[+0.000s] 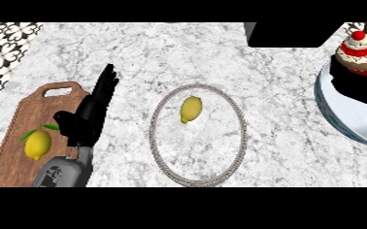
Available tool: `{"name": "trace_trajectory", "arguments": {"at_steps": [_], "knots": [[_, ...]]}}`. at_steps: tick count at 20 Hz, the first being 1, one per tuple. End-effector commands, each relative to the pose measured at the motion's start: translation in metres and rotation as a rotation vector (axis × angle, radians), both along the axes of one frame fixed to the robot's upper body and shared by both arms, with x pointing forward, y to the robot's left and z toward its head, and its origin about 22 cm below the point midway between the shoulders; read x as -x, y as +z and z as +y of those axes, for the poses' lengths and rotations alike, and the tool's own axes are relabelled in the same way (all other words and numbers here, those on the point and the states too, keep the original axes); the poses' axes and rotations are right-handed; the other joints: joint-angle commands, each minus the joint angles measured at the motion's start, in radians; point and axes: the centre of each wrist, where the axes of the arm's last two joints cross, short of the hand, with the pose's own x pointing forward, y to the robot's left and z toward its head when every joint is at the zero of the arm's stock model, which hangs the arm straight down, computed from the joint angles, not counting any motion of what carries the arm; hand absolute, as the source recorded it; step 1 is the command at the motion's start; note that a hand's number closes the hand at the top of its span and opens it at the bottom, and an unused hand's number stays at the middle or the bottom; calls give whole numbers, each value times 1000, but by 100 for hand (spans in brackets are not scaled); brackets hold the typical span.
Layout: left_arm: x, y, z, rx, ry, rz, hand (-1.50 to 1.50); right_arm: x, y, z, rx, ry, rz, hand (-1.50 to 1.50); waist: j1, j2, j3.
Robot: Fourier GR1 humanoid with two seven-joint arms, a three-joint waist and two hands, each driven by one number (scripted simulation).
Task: Pick the cupcake from the placemat and place it in the bowl
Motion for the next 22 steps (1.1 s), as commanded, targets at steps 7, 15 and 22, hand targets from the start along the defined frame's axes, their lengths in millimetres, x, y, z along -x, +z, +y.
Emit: {"name": "trace_trajectory", "arguments": {"at_steps": [7, 15, 22], "knots": [[2, -2, 10, -17, 8, 7, 0, -45, -37, -91, 190, -142, 147, 150, -3, 0, 1], [0, -6, 3, -2, 6, -4, 0, -65, -105, -154, 221, -185, 227, 150, 4, 1, 2], [-13, 9, -3, 7, 16, -5, 0, -60, -143, -200, 33, -151, 324, 150, -3, 2, 3]]}}
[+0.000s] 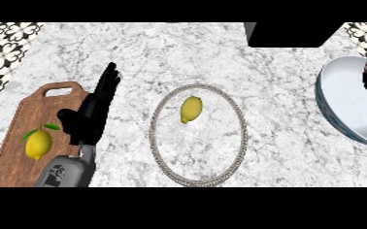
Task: Pick the cupcake from the placemat and place it in the bowl
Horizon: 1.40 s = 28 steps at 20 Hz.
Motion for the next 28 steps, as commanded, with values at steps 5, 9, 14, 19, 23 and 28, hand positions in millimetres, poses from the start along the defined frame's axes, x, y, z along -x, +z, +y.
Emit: {"name": "trace_trajectory", "arguments": {"at_steps": [5, 9, 14, 19, 23, 28], "knots": [[10, 6, 11, 4, -6, 10, 0, 7, -42, -32, -240, 162, 62, -150, 1, -3, 0], [12, 2, 1, -10, -1, 1, 0, -5, -27, -41, -307, 203, -87, -150, 0, -4, 0], [1, 5, 14, -9, 26, 14, 0, 5, -25, -43, -315, 190, -290, -150, -17, -6, -2], [-7, -3, 7, 0, 38, 7, 0, 20, 20, -66, -444, 170, -373, -150, -30, -8, -2], [11, 2, 1, -6, 24, 15, 0, 46, 26, -91, -516, 162, -367, -150, -26, -10, -2], [4, -11, -5, -13, 17, 7, 0, 86, 8, -117, -614, 184, -395, -150, -30, -7, -2]]}}
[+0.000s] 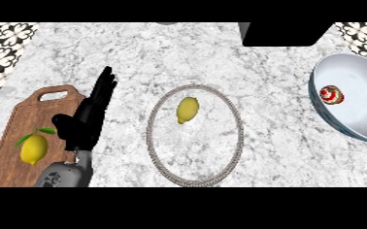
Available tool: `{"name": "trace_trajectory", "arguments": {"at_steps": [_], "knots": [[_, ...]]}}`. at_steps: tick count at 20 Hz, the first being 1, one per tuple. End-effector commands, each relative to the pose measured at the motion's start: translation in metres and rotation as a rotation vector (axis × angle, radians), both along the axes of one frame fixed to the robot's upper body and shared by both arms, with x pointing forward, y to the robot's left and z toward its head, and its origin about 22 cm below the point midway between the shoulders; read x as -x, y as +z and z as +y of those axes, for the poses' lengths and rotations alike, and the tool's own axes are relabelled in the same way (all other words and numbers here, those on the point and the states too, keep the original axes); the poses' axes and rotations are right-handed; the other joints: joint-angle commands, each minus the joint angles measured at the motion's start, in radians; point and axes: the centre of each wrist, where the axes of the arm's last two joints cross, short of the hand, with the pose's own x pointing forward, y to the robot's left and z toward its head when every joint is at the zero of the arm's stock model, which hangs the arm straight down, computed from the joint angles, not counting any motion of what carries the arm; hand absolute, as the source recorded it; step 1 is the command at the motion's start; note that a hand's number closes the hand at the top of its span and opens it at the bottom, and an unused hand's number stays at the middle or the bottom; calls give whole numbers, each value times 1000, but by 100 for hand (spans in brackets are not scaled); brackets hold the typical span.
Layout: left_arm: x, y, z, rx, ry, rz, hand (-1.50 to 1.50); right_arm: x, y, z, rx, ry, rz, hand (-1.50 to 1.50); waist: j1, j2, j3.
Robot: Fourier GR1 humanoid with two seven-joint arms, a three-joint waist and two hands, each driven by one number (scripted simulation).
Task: Pick the cupcake from the placemat and place it in the bowl
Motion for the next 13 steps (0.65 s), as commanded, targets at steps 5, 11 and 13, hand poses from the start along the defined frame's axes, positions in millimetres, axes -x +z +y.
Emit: {"name": "trace_trajectory", "arguments": {"at_steps": [5, 11, 13], "knots": [[2, -3, 3, -8, -4, -3, 0, 65, -8, -35, -85, 83, -37, -150, 3, 1, 0], [-11, 8, 5, 3, 8, -2, 0, 80, -42, -32, -84, 125, -15, -150, 10, 3, 0], [-21, 14, 11, -18, -12, -2, 0, 84, -31, -29, -77, 128, -14, -150, 8, 2, 0]]}}
